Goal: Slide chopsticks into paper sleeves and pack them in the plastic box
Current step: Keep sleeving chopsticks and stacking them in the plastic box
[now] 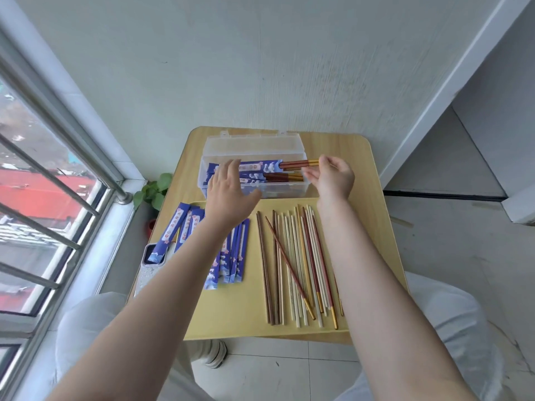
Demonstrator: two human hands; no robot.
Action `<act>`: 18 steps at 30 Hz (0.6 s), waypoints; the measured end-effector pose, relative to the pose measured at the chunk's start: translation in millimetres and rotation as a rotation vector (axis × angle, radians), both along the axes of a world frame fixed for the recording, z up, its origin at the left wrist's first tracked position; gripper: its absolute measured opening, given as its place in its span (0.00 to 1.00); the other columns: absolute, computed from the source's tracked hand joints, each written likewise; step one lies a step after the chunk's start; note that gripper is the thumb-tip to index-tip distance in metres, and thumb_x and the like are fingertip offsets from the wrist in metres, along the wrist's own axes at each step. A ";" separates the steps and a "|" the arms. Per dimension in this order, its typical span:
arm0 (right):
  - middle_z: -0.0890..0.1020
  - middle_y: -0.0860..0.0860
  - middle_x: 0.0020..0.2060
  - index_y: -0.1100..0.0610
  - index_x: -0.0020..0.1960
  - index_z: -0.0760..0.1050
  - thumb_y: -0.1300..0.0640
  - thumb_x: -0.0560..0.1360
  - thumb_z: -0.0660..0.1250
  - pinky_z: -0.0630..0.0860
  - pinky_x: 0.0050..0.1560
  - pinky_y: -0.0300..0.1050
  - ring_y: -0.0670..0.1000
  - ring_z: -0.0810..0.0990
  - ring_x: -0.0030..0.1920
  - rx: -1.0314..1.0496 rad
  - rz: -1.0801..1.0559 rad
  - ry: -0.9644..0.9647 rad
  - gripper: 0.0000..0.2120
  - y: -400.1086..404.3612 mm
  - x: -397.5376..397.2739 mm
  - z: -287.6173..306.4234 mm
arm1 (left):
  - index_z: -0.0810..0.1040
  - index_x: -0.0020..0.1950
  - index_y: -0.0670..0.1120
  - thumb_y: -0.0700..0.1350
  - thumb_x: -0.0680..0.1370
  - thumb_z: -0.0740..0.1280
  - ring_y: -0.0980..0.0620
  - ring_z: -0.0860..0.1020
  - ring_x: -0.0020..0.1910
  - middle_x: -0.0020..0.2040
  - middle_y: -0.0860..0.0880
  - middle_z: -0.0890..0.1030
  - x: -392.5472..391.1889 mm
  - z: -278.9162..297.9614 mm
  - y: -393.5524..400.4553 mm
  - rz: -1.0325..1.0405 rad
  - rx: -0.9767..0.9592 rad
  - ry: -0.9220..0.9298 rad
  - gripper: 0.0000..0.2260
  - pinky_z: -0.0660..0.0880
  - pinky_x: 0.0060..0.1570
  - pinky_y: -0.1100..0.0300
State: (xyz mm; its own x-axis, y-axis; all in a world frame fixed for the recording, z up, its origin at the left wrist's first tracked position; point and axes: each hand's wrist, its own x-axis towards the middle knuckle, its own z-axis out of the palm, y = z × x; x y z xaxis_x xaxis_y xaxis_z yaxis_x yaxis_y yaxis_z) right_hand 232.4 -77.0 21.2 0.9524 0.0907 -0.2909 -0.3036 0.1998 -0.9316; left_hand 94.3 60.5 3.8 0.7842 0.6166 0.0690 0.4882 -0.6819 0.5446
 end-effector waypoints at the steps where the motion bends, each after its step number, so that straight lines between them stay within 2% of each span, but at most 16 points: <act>1: 0.83 0.60 0.46 0.63 0.58 0.75 0.64 0.81 0.64 0.84 0.43 0.45 0.55 0.87 0.39 -0.022 0.009 -0.004 0.07 6.8 2.5 -3.4 | 0.55 0.81 0.45 0.53 0.79 0.65 0.47 0.53 0.80 0.81 0.47 0.57 2.0 -4.1 5.8 -0.002 0.005 0.035 0.34 0.52 0.79 0.48; 5: 0.84 0.58 0.45 0.61 0.57 0.76 0.63 0.81 0.64 0.83 0.39 0.43 0.52 0.86 0.35 -0.159 0.126 -0.019 0.06 28.2 6.1 -14.3 | 0.53 0.82 0.49 0.55 0.79 0.64 0.46 0.48 0.81 0.82 0.46 0.54 9.3 -16.4 21.4 -0.025 0.049 0.155 0.35 0.49 0.79 0.46; 8: 0.83 0.54 0.41 0.60 0.58 0.77 0.60 0.81 0.64 0.78 0.30 0.40 0.48 0.82 0.27 -0.390 0.223 -0.062 0.08 33.1 9.6 -19.6 | 0.56 0.81 0.51 0.58 0.79 0.62 0.44 0.53 0.80 0.81 0.46 0.59 12.2 -24.1 27.4 -0.058 0.115 0.253 0.32 0.50 0.78 0.44; 9: 0.84 0.53 0.43 0.59 0.59 0.78 0.59 0.81 0.64 0.77 0.29 0.40 0.47 0.81 0.27 -0.492 0.240 -0.108 0.09 32.3 11.7 -21.2 | 0.57 0.81 0.51 0.59 0.79 0.61 0.43 0.55 0.79 0.79 0.46 0.61 12.7 -25.6 28.0 -0.073 0.151 0.290 0.32 0.52 0.77 0.44; 10: 0.85 0.53 0.46 0.58 0.60 0.79 0.58 0.80 0.64 0.79 0.33 0.42 0.48 0.82 0.29 -0.586 0.253 -0.168 0.11 30.7 12.9 -22.4 | 0.57 0.80 0.52 0.60 0.79 0.61 0.44 0.58 0.78 0.78 0.46 0.63 12.8 -27.3 28.2 -0.086 0.188 0.327 0.31 0.53 0.77 0.44; 12: 0.84 0.51 0.56 0.56 0.62 0.79 0.59 0.80 0.61 0.82 0.48 0.46 0.51 0.85 0.45 -0.699 0.267 -0.293 0.14 26.3 13.0 -22.2 | 0.58 0.80 0.51 0.60 0.79 0.61 0.43 0.60 0.77 0.77 0.46 0.64 13.2 -29.3 27.9 -0.104 0.233 0.394 0.32 0.54 0.76 0.44; 13: 0.83 0.50 0.59 0.55 0.63 0.80 0.60 0.80 0.60 0.80 0.53 0.44 0.52 0.83 0.53 -0.733 0.289 -0.343 0.15 23.9 12.2 -21.5 | 0.57 0.80 0.51 0.60 0.79 0.62 0.42 0.58 0.78 0.78 0.44 0.63 13.6 -29.7 27.0 -0.102 0.234 0.410 0.33 0.53 0.76 0.43; 14: 0.82 0.50 0.60 0.56 0.63 0.80 0.61 0.80 0.60 0.76 0.55 0.41 0.52 0.81 0.58 -0.769 0.326 -0.388 0.15 22.0 10.3 -20.3 | 0.57 0.80 0.51 0.60 0.78 0.63 0.42 0.56 0.79 0.79 0.43 0.61 13.7 -29.6 25.8 -0.086 0.227 0.407 0.33 0.52 0.76 0.43; 16: 0.83 0.50 0.59 0.56 0.60 0.82 0.61 0.80 0.59 0.72 0.53 0.38 0.50 0.80 0.59 -0.833 0.428 -0.473 0.15 20.3 6.7 -20.0 | 0.61 0.78 0.50 0.59 0.78 0.62 0.41 0.57 0.77 0.77 0.41 0.62 13.8 -29.3 22.7 -0.020 0.244 0.340 0.30 0.54 0.75 0.44; 18: 0.84 0.51 0.55 0.57 0.57 0.83 0.60 0.80 0.59 0.73 0.51 0.40 0.51 0.81 0.55 -0.886 0.554 -0.543 0.14 20.4 4.0 -24.3 | 0.68 0.73 0.49 0.59 0.78 0.61 0.42 0.65 0.71 0.70 0.43 0.69 12.8 -27.9 18.7 0.046 0.292 0.279 0.26 0.59 0.72 0.46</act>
